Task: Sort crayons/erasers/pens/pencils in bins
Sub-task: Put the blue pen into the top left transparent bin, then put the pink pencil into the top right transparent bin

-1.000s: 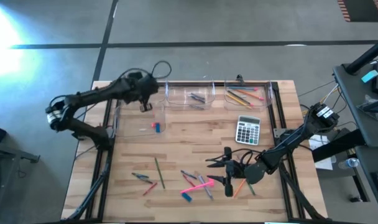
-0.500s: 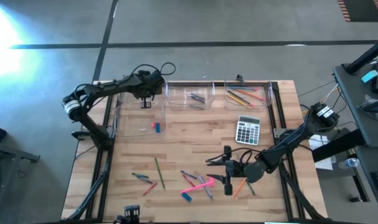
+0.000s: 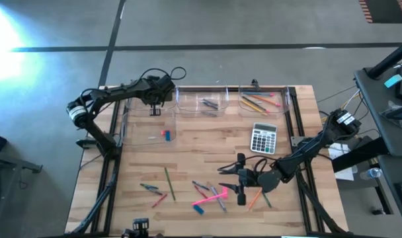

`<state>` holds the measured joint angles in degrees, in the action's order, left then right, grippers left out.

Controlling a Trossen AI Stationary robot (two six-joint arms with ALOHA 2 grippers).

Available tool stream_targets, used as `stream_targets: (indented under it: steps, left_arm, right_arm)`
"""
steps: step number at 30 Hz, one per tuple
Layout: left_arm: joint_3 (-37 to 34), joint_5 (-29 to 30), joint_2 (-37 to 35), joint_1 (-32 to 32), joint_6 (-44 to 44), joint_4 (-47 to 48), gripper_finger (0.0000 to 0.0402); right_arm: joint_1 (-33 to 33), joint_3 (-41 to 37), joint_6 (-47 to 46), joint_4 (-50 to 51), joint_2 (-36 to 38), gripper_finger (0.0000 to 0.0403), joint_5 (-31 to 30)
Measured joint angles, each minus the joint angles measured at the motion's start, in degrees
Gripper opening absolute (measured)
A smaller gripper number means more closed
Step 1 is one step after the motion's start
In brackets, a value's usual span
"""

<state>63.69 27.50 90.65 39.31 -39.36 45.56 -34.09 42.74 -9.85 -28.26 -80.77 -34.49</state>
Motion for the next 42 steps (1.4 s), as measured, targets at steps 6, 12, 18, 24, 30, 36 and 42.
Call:
stream_targets:
  steps: [6,12,18,24,30,36,42]
  left_arm:
    - [-0.3,-0.2,0.0,0.0,0.1,0.0,0.0009]
    - [-0.3,-6.3,-0.1,0.1,0.2,0.0,0.0009]
    - [-0.3,-6.5,-0.1,0.1,1.5,0.1,0.0009]
    - [-0.3,-6.5,-0.2,0.1,1.5,0.9,0.0009]
    - [-0.3,-6.5,-0.2,0.2,1.6,2.0,0.0021]
    - [-0.3,-6.5,-0.2,0.2,1.7,2.0,0.0062]
    - [-0.3,-6.5,-0.2,0.2,3.0,2.0,0.0074]
  right_arm:
    - [0.0,0.0,-0.1,0.4,0.0,0.0176,0.0]
    - [0.0,0.0,0.0,0.6,0.0,0.0176,0.0]
    - [0.0,0.0,-0.2,0.8,0.0,0.0176,0.0]
    - [0.0,0.0,-0.2,1.0,0.0,0.0176,0.0]
    - [0.0,0.0,-0.2,1.0,0.0,0.0176,0.0]
    - [0.0,0.0,-0.2,1.0,0.0,0.0176,0.0]
    - [0.0,0.0,-0.1,1.0,0.0,0.0176,0.0]
